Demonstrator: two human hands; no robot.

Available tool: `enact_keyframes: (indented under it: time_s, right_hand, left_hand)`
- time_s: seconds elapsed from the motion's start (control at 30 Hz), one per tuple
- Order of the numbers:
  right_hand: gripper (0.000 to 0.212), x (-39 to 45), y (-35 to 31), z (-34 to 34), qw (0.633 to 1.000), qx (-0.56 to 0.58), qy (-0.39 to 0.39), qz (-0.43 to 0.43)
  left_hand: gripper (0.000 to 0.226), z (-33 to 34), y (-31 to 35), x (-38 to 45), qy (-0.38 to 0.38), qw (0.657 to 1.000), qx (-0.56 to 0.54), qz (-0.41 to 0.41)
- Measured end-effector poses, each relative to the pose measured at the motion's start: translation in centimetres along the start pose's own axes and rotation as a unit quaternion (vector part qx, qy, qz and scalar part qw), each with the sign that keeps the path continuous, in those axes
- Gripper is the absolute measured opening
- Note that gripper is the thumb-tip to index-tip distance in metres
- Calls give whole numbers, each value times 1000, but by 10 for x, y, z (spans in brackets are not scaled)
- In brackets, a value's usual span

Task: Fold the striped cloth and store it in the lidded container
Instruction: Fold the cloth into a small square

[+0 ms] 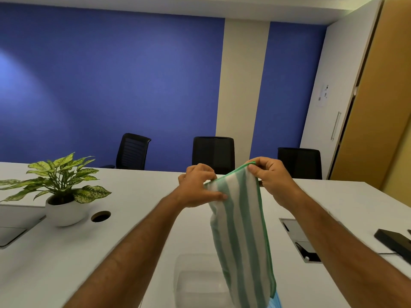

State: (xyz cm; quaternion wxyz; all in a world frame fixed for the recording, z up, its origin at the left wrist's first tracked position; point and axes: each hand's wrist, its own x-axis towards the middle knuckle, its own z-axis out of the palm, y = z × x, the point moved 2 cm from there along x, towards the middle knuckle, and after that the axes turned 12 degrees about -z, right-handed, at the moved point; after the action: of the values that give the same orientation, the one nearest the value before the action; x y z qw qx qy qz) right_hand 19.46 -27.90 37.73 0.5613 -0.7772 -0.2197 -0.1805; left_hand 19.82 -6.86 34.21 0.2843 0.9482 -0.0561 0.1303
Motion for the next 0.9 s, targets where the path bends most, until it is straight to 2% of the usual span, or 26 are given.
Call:
enact_keyframes:
  time_s: [0.17, 0.3, 0.37, 0.47, 0.57, 0.73, 0.9]
  right_hand:
    - [16, 0, 7, -17, 1000, -16, 9, -5]
    - [16, -2, 14, -23, 1000, -25, 3, -10]
    - [17, -4, 14, -24, 1000, -9, 12, -9]
    - [12, -4, 17, -27, 1000, 4, 22, -9]
    - [8, -5, 18, -29, 1000, 16, 23, -6]
    - [10, -4, 13, -25, 1000, 26, 6, -13]
    - [14, -7, 5, -20, 999, 37, 9, -36]
  left_hand:
    - [69, -12, -12, 6, 54, 993, 102, 15]
    - [56, -28, -7, 10, 135, 982, 109, 80]
    - [43, -32, -3, 12, 126, 986, 31, 102]
    - [29, -35, -3, 12, 77, 984, -138, 78]
    - [24, -34, -9, 12, 102, 970, -215, 56]
    - [34, -35, -14, 10, 114, 957, -267, 28]
    - [21, -40, -23, 9, 78, 949, -305, -5]
